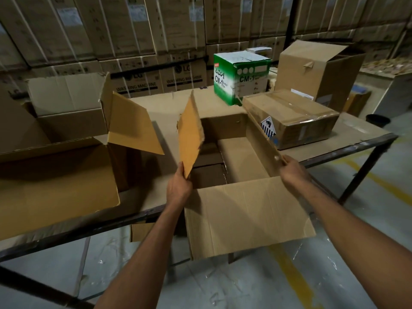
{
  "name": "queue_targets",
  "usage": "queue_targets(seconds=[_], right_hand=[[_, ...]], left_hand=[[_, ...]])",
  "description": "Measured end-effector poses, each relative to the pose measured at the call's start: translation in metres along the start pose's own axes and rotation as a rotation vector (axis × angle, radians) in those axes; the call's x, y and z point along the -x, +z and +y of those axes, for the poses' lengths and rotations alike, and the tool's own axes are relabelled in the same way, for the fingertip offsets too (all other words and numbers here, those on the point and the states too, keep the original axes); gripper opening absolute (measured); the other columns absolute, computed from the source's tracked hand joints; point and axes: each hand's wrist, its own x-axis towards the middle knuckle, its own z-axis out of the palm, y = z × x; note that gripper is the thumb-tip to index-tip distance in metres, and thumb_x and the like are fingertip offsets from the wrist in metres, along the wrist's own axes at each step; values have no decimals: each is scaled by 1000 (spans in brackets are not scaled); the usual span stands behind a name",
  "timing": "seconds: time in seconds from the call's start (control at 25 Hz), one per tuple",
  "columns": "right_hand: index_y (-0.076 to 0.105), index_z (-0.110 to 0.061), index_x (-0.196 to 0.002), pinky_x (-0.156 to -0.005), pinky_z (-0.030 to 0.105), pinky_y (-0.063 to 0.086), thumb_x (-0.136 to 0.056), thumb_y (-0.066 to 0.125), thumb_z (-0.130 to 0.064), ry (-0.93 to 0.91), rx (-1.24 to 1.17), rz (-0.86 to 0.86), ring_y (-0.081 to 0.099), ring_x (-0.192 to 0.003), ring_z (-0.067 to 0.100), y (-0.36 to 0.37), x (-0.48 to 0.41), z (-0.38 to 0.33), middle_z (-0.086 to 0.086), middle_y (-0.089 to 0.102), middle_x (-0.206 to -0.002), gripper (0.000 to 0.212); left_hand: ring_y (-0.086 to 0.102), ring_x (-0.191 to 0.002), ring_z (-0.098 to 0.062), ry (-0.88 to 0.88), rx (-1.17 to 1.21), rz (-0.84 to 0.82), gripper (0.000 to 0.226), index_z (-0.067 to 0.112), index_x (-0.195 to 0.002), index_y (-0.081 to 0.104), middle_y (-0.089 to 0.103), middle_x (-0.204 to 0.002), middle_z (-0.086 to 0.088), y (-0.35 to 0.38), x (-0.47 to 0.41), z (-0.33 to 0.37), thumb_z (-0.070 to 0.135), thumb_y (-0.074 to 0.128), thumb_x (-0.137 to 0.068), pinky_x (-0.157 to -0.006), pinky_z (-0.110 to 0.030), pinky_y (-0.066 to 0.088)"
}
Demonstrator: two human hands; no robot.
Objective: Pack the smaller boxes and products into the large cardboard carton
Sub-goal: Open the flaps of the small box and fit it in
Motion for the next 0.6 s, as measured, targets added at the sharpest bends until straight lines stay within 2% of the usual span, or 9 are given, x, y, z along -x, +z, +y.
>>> queue_targets(seconds=[0.04, 0.12, 0.2, 0.36, 0.52, 0.6], right_hand=[[55, -39, -137, -83, 44, 53, -106, 44, -46, -8, 37, 29, 65, -103, 34, 1, -2, -5, 7, 69, -113, 33], [51, -39, -146, -83, 43, 54, -105, 50, -28, -29, 43, 72, 65, -106, 34, 5, -8, -15, 9, 69, -120, 43], [57, -32, -144, -84, 40, 53, -104, 55, -20, -12, -47, 141, 65, -109, 35, 7, -10, -22, 11, 70, -124, 43], [68, -19, -135, -78, 31, 39, -104, 57, -16, -6, -196, 271, 64, -113, 37, 5, -11, -28, 18, 70, -124, 33], [69, -23, -133, -79, 31, 39, -105, 55, -24, -86, -282, 366, 64, -113, 34, -19, 3, -54, 11, 72, -121, 31], [68, -20, -131, -82, 36, 45, -107, 53, -28, -115, -295, 436, 64, -114, 34, -43, 13, -77, 12, 71, -121, 31]], left_hand=[[62, -105, -29, 7, -41, 7, 64, 27, -163, 21, 62, -128, -13, 1, -2, 2, 18, 47, -105, -76, -40, 54], [62, -112, -32, 29, -100, 45, 63, 24, -162, 28, 64, -131, -13, 2, -7, 7, 11, 47, -103, -85, -43, 54], [62, -114, -32, 44, -88, 95, 64, 22, -159, 35, 66, -132, -12, 3, -8, 11, 4, 47, -99, -88, -45, 56], [65, -108, -30, 70, -57, 132, 67, 22, -156, 41, 67, -128, -11, -4, -16, 22, -6, 45, -95, -82, -45, 59], [66, -99, -24, 105, 18, 205, 64, 22, -153, 46, 68, -127, -8, -32, -27, 42, -9, 44, -97, -79, -41, 61], [66, -101, -20, 174, 82, 242, 59, 20, -151, 48, 67, -130, -7, -57, -28, 59, -8, 45, -99, -82, -33, 60]])
